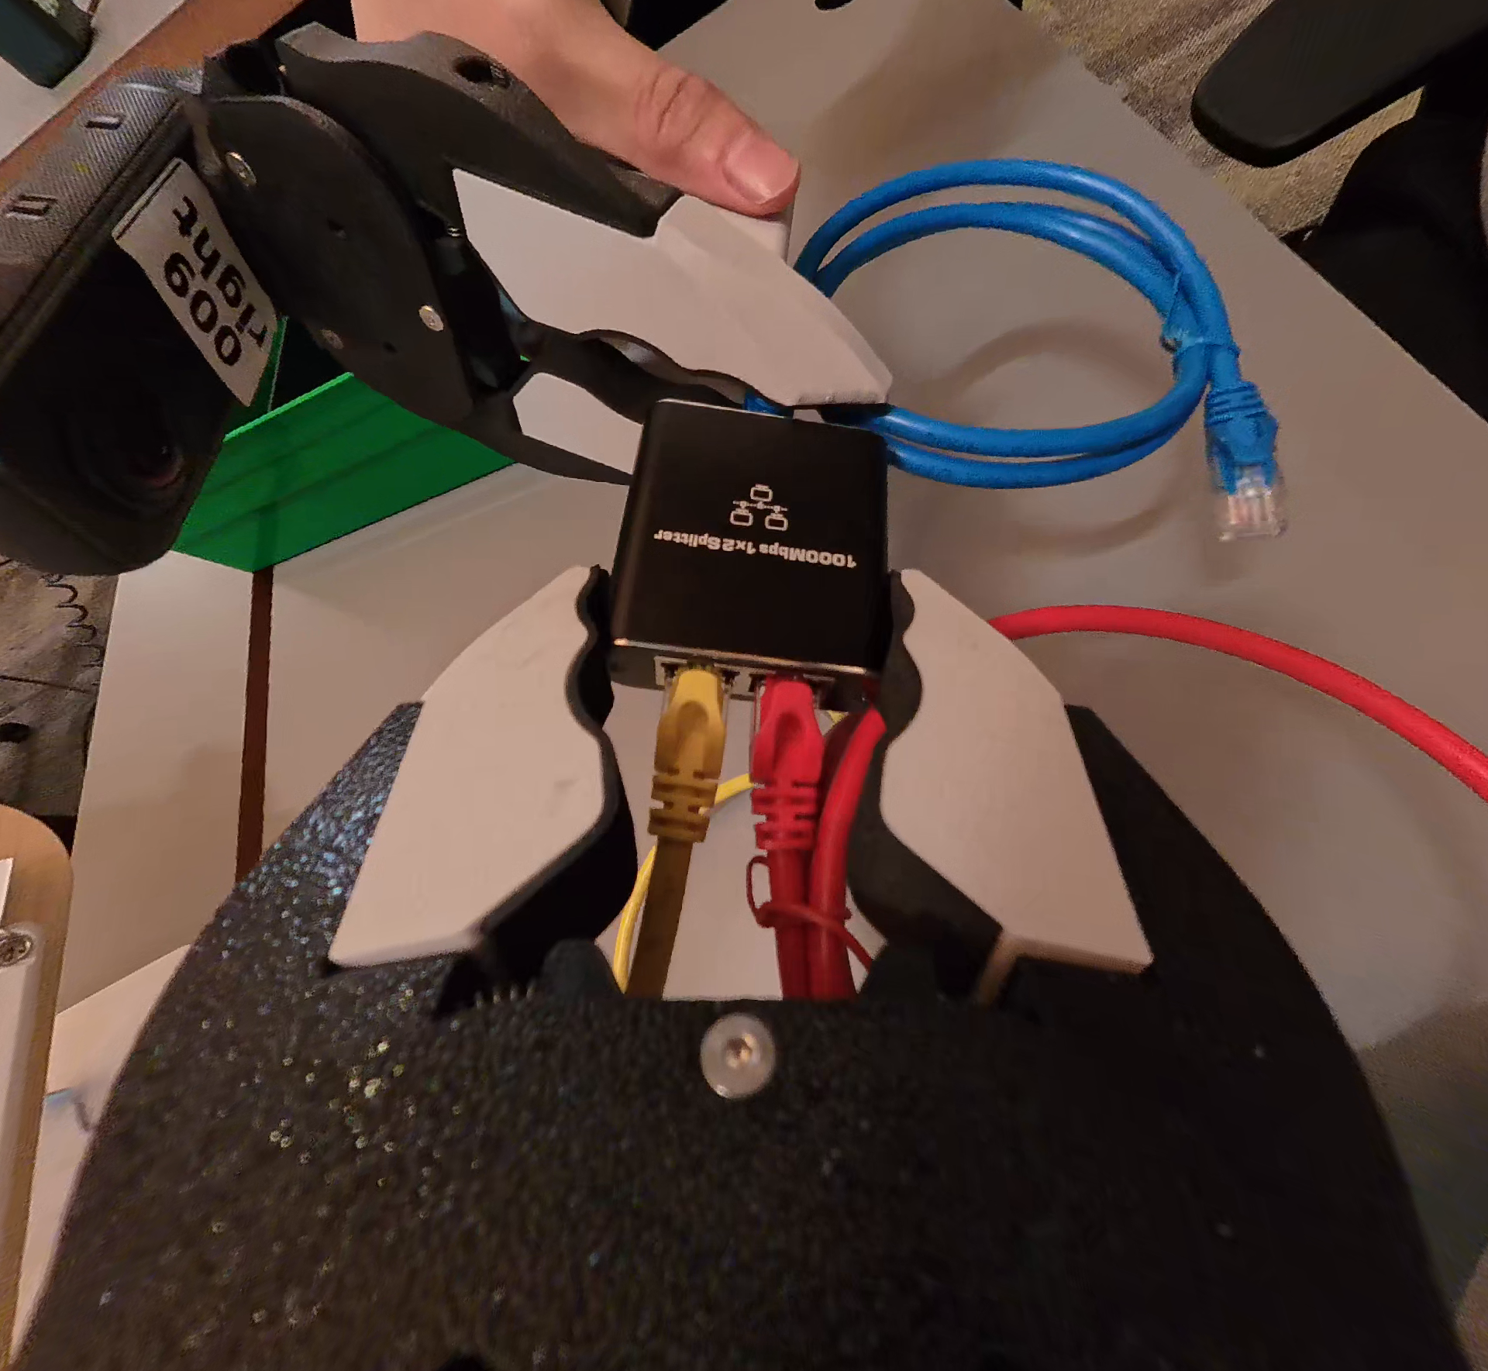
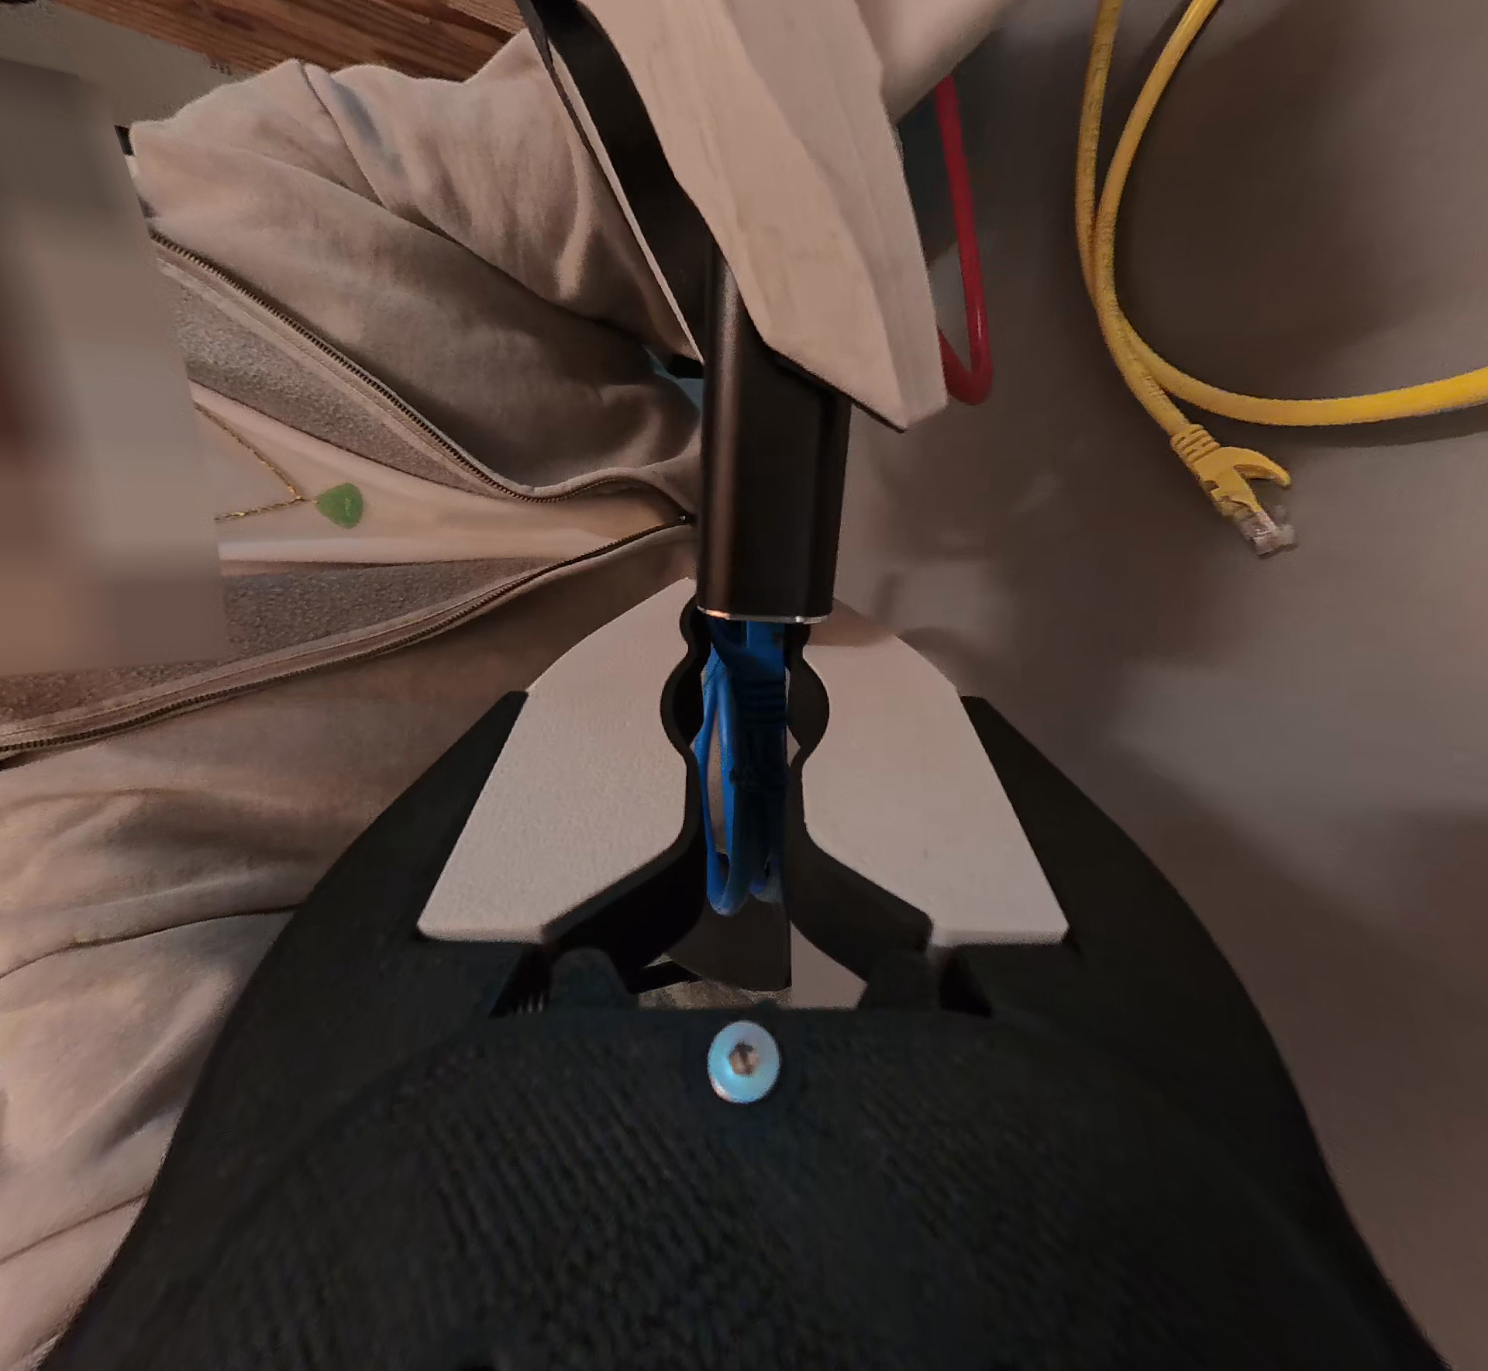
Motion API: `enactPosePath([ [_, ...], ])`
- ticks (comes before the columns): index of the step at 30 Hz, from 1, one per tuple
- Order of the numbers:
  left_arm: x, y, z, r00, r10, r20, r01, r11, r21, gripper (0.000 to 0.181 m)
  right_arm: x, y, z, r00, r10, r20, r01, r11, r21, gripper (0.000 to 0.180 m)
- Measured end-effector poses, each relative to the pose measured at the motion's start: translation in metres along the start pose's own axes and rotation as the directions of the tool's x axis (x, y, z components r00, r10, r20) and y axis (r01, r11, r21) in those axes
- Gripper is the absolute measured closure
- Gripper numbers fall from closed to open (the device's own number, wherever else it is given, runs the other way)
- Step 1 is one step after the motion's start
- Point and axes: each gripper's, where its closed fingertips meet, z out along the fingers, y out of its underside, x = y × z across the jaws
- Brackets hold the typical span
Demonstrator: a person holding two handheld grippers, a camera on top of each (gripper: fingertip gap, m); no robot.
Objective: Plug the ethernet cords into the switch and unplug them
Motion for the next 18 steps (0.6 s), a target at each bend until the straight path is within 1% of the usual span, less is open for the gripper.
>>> enactPosePath([
  [7,0.000,-0.002,-0.002,1.000,0.009,0.004,-0.009,1.000,0.011,0.117,-0.003,-0.003,-0.002,0.999,0.023,0.032,-0.024,0.999,0.028,0.163],
  [12,0.000,0.004,0.001,0.999,0.032,0.009,-0.032,0.999,-0.020,0.117,0.006,-0.002,-0.001,1.000,-0.004,-0.025,0.004,0.999,0.039,0.165],
  [16,0.001,0.015,0.009,0.993,0.114,0.016,-0.112,0.990,-0.087,0.117,0.022,0.004,0.002,0.993,0.025,-0.111,-0.021,0.999,0.040,0.164],
  [18,0.000,0.018,0.014,0.990,0.140,0.018,-0.137,0.984,-0.117,0.117,0.028,0.007,0.002,0.992,0.063,-0.112,-0.057,0.997,0.054,0.164],
])
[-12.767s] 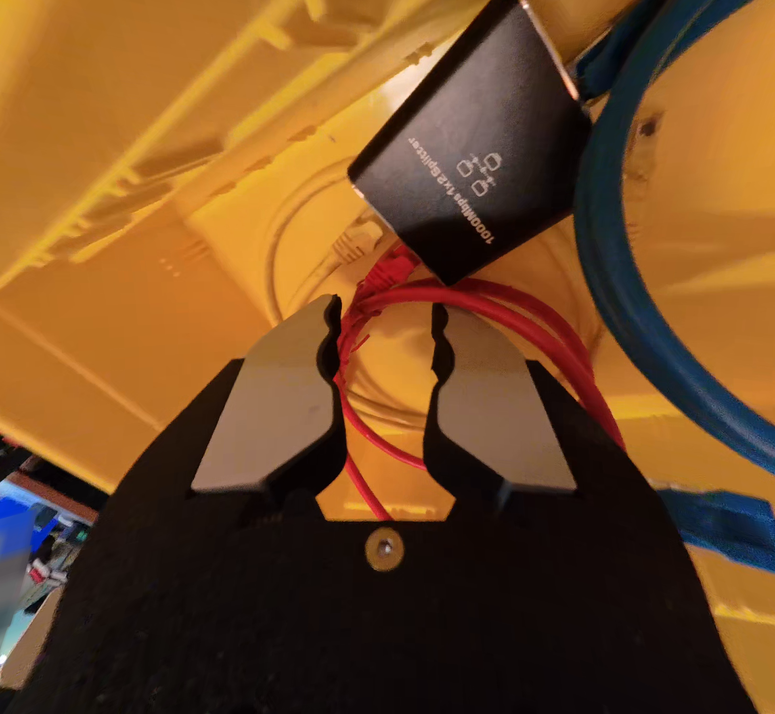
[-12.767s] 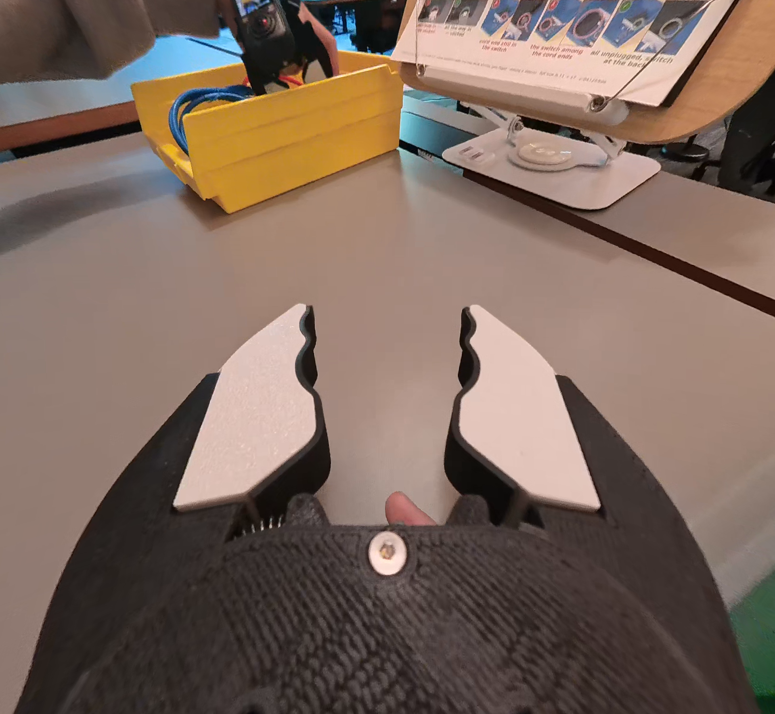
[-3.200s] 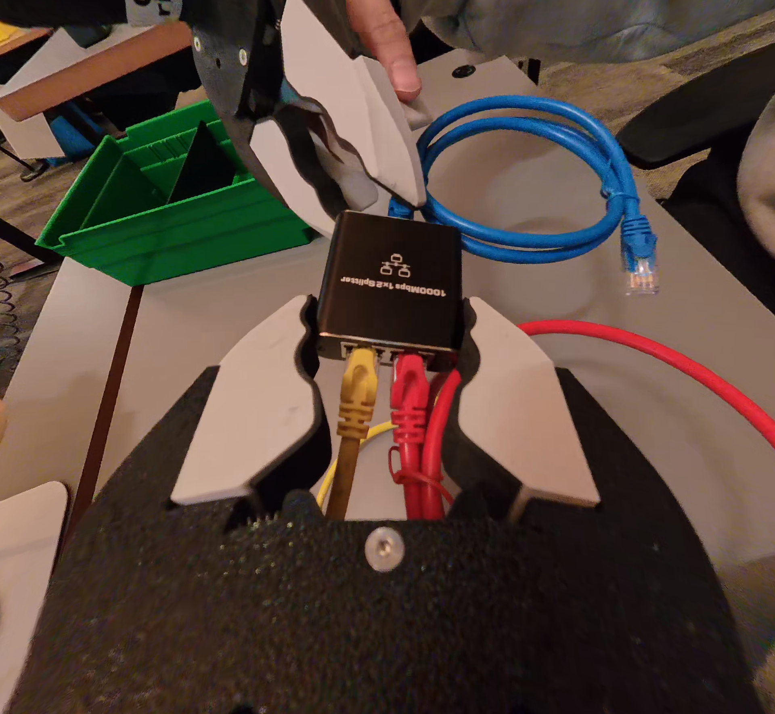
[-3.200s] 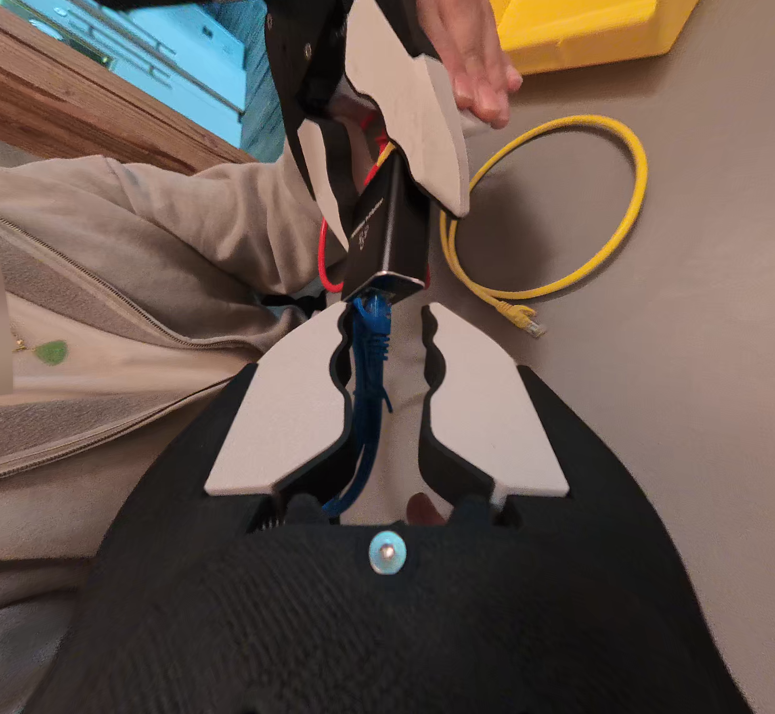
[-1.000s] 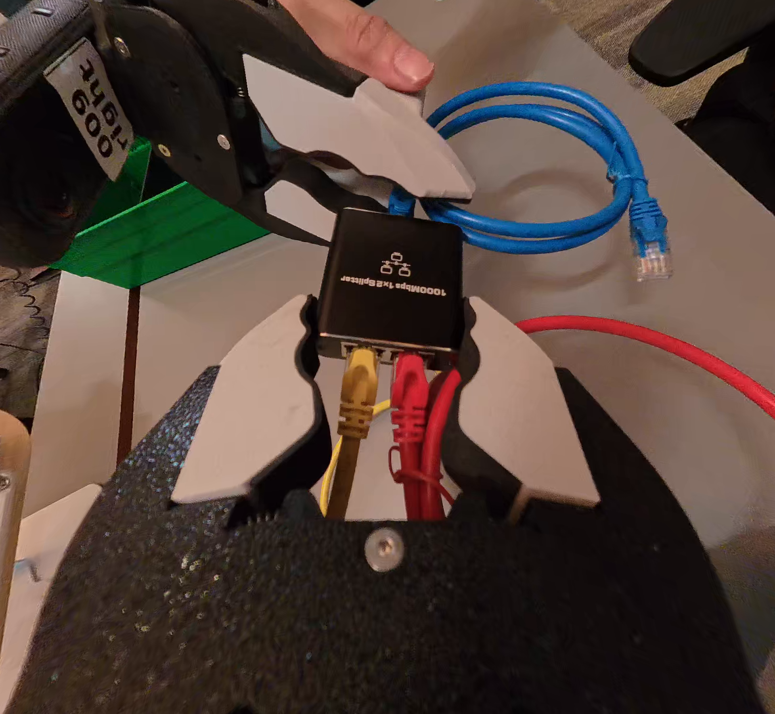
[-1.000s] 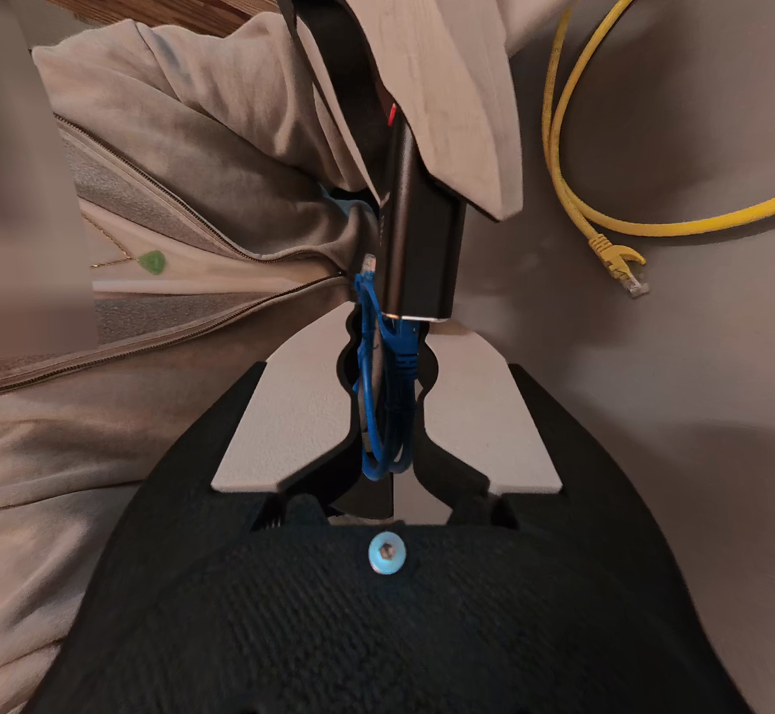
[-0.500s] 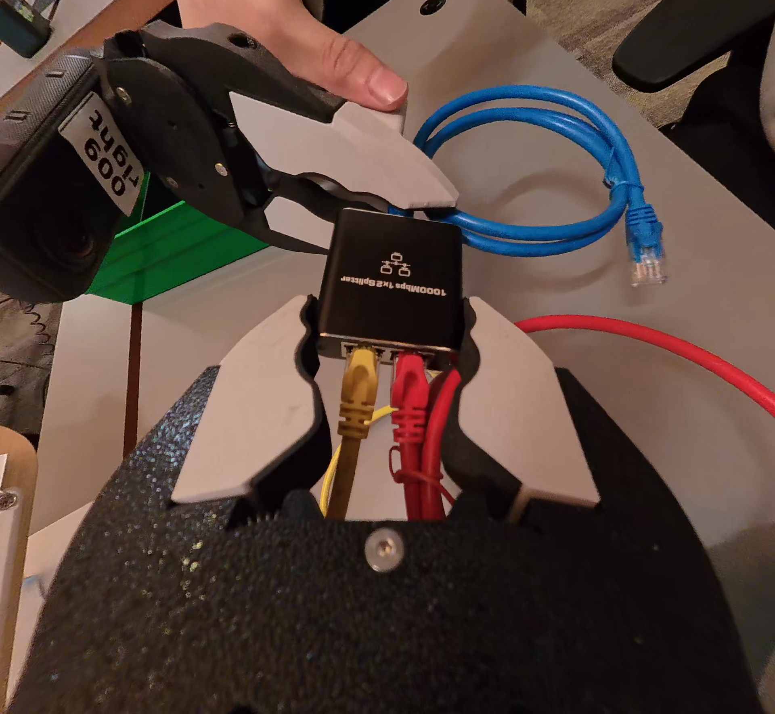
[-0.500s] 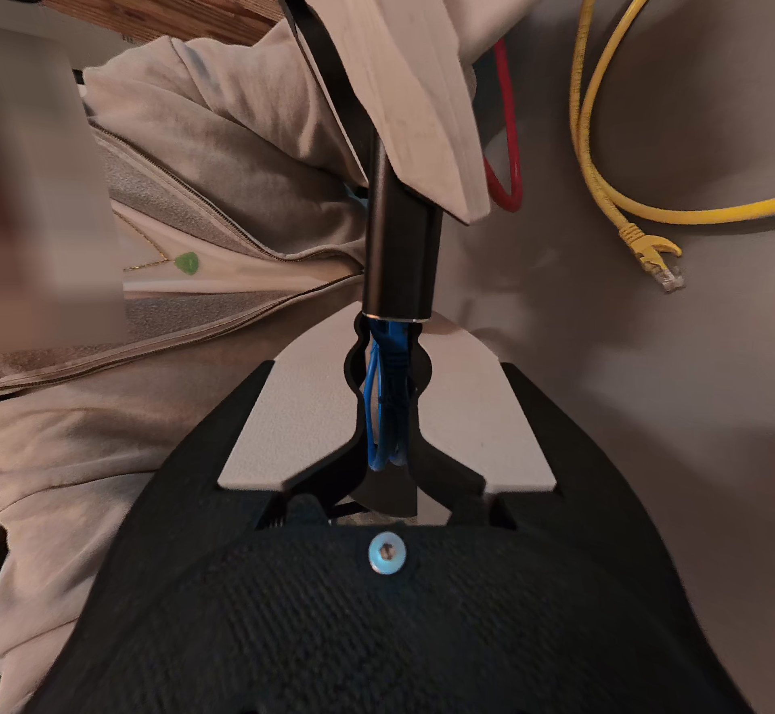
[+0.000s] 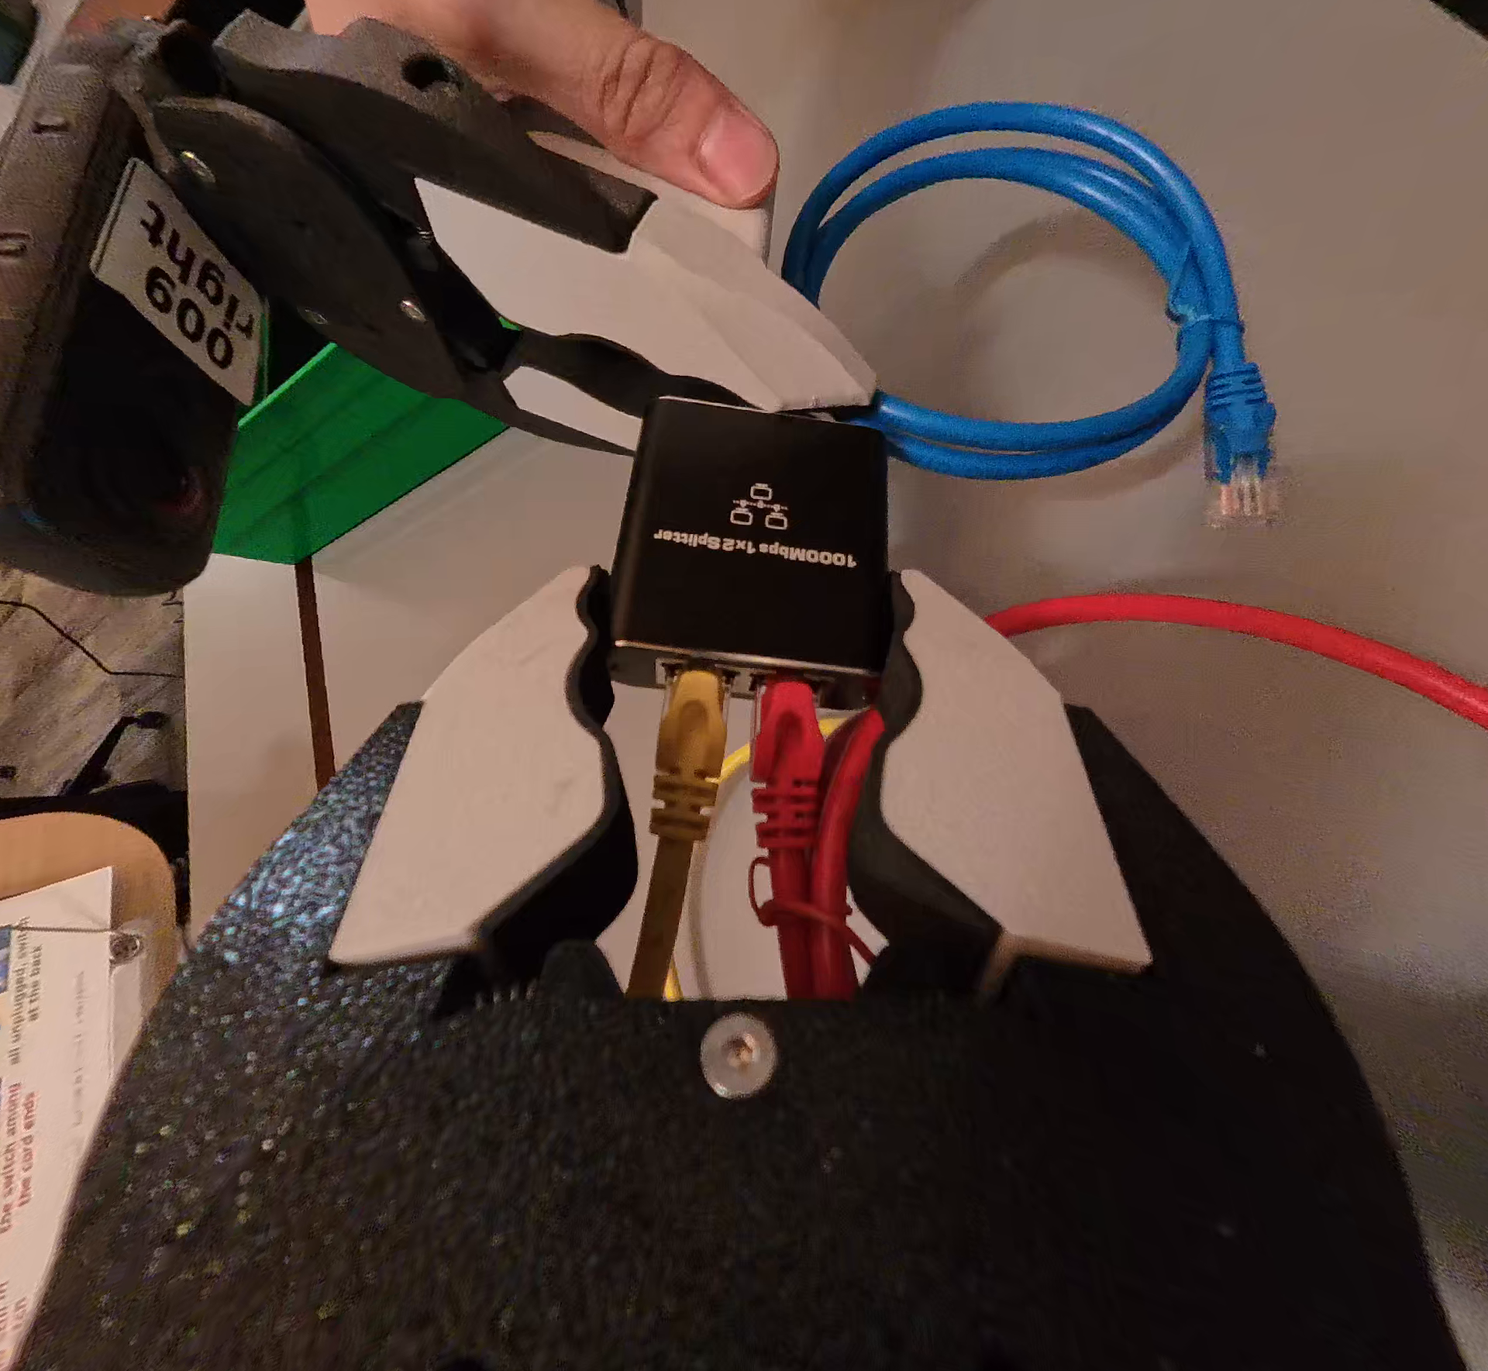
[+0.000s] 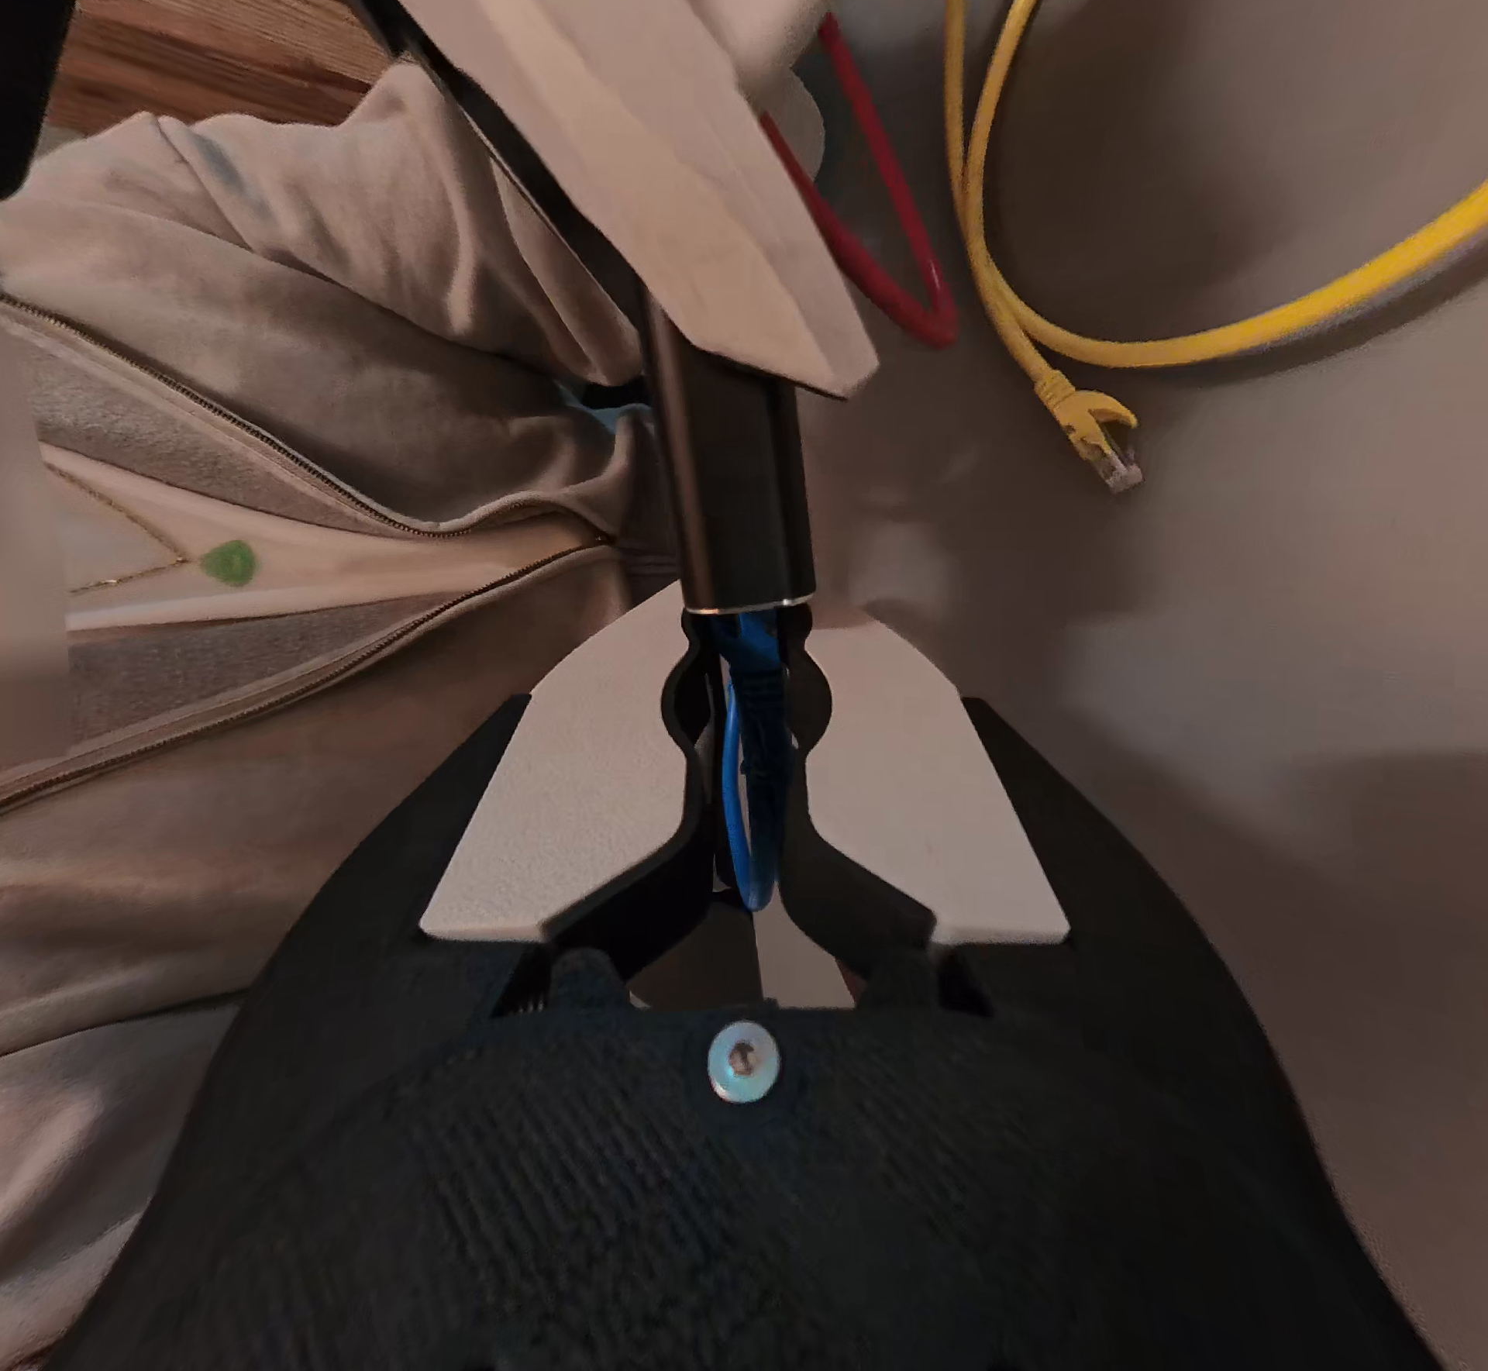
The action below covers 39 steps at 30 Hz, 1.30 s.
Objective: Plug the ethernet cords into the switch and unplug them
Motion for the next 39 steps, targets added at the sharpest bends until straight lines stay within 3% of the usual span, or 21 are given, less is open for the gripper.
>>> enactPosePath([
  [22,-0.007,-0.001,0.014,0.983,0.163,0.088,-0.154,0.983,-0.100,0.117,0.005,0.018,-0.008,0.983,0.184,0.012,-0.182,0.977,-0.107,0.162],
  [29,-0.014,0.004,0.022,0.976,0.174,0.131,-0.151,0.975,-0.166,0.117,0.017,0.022,-0.018,0.970,0.224,-0.091,-0.237,0.954,-0.184,0.162],
  [35,-0.016,0.002,0.020,0.983,0.115,0.144,-0.107,0.992,-0.062,0.118,0.012,0.019,-0.021,0.968,0.213,-0.134,-0.236,0.953,-0.191,0.162],
  [39,-0.017,-0.004,0.023,0.969,0.183,0.168,-0.156,0.974,-0.163,0.117,0.015,0.027,-0.025,0.968,0.195,-0.161,-0.228,0.948,-0.223,0.162],
])
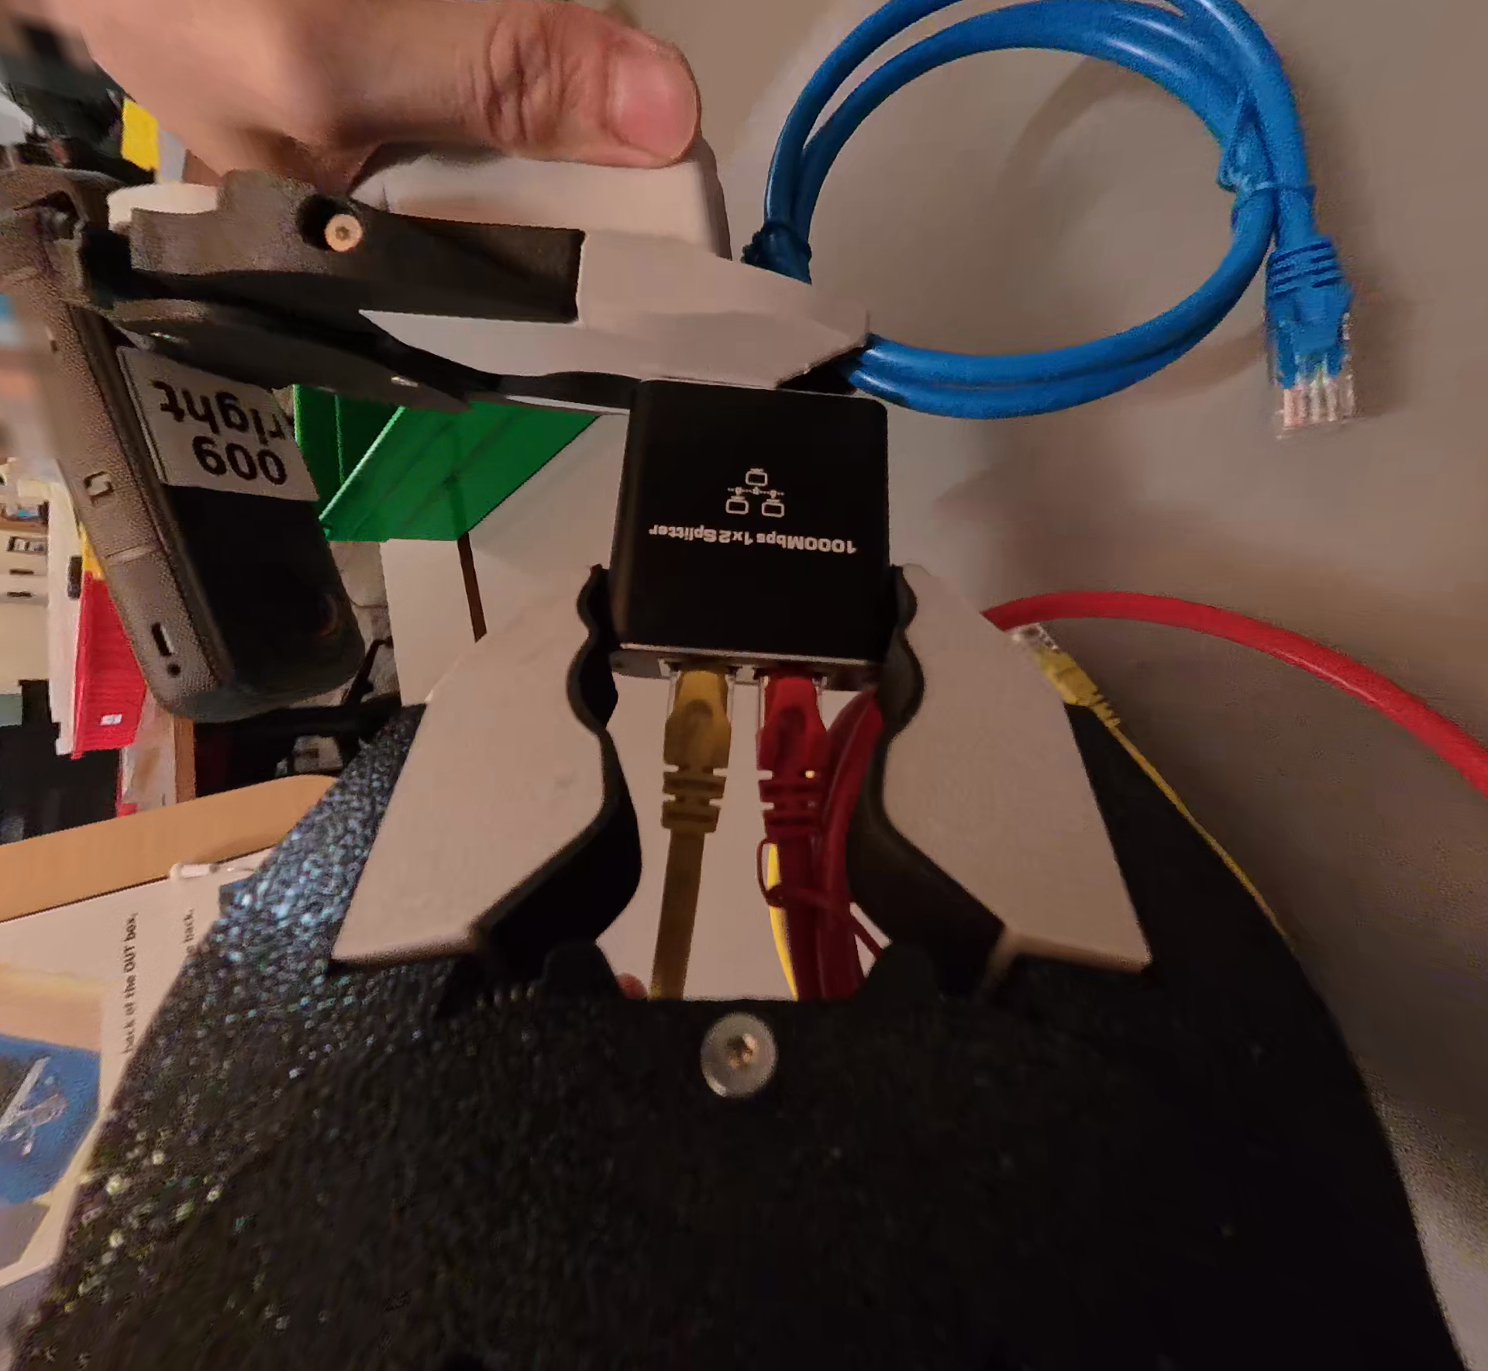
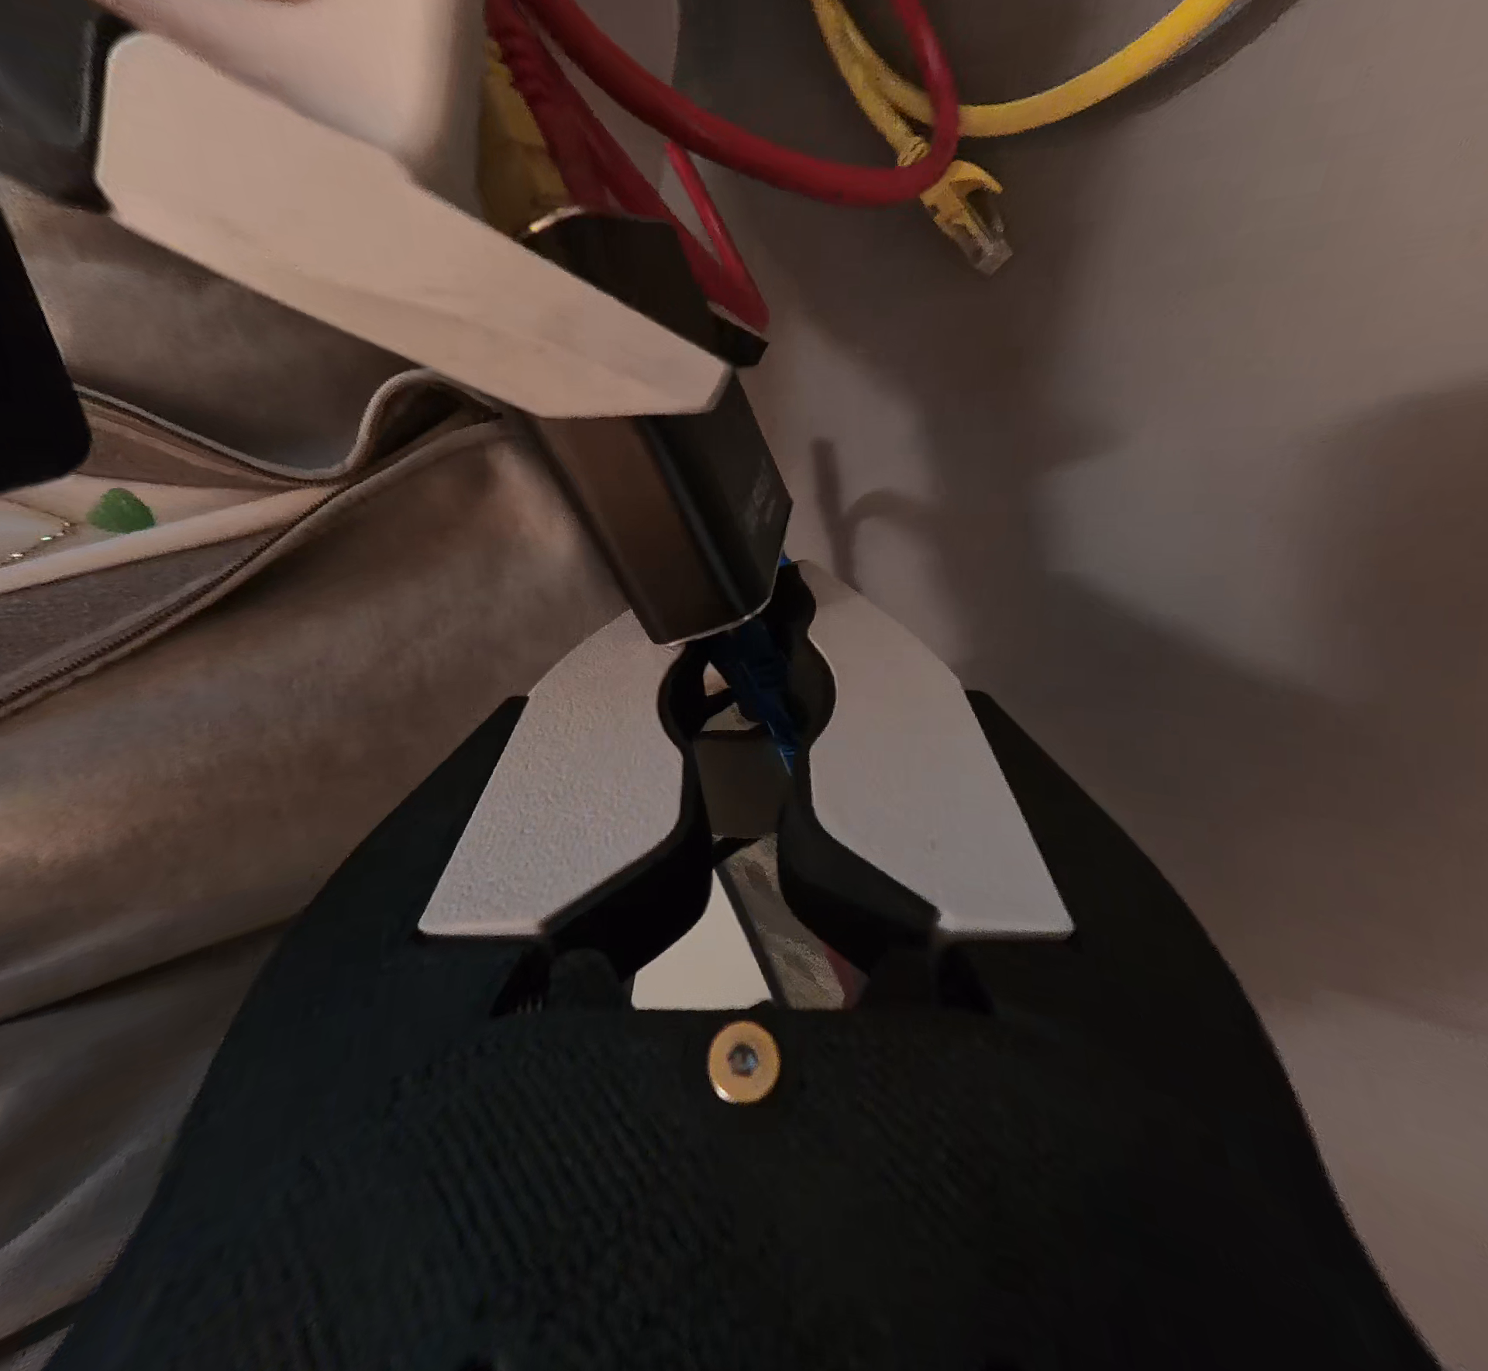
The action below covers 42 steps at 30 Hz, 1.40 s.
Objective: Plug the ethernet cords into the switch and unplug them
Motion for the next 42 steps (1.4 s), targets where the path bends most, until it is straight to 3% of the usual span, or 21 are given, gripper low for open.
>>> enactPosePath([
  [8,-0.004,-0.002,-0.005,0.977,-0.205,-0.060,0.213,0.960,0.183,0.117,-0.012,-0.005,-0.012,1.000,-0.017,-0.016,0.017,0.999,0.038,0.163],
  [14,-0.005,-0.005,-0.006,1.000,-0.010,0.029,0.010,1.000,0.011,0.118,-0.006,0.002,-0.007,0.999,-0.025,-0.034,0.025,1.000,-0.016,0.162],
  [26,0.001,-0.004,-0.011,0.994,-0.095,-0.060,0.102,0.986,0.128,0.118,-0.016,-0.005,-0.001,0.998,-0.069,-0.014,0.069,0.998,0.005,0.164],
  [38,0.002,0.003,-0.004,0.987,-0.138,-0.078,0.146,0.982,0.115,0.118,-0.005,-0.009,-0.003,0.990,-0.092,-0.111,0.099,0.993,0.061,0.163],
  [42,0.007,0.005,0.000,0.995,-0.063,-0.073,0.070,0.993,0.091,0.118,0.000,-0.006,0.005,0.992,-0.078,-0.104,0.083,0.995,0.049,0.163],
])
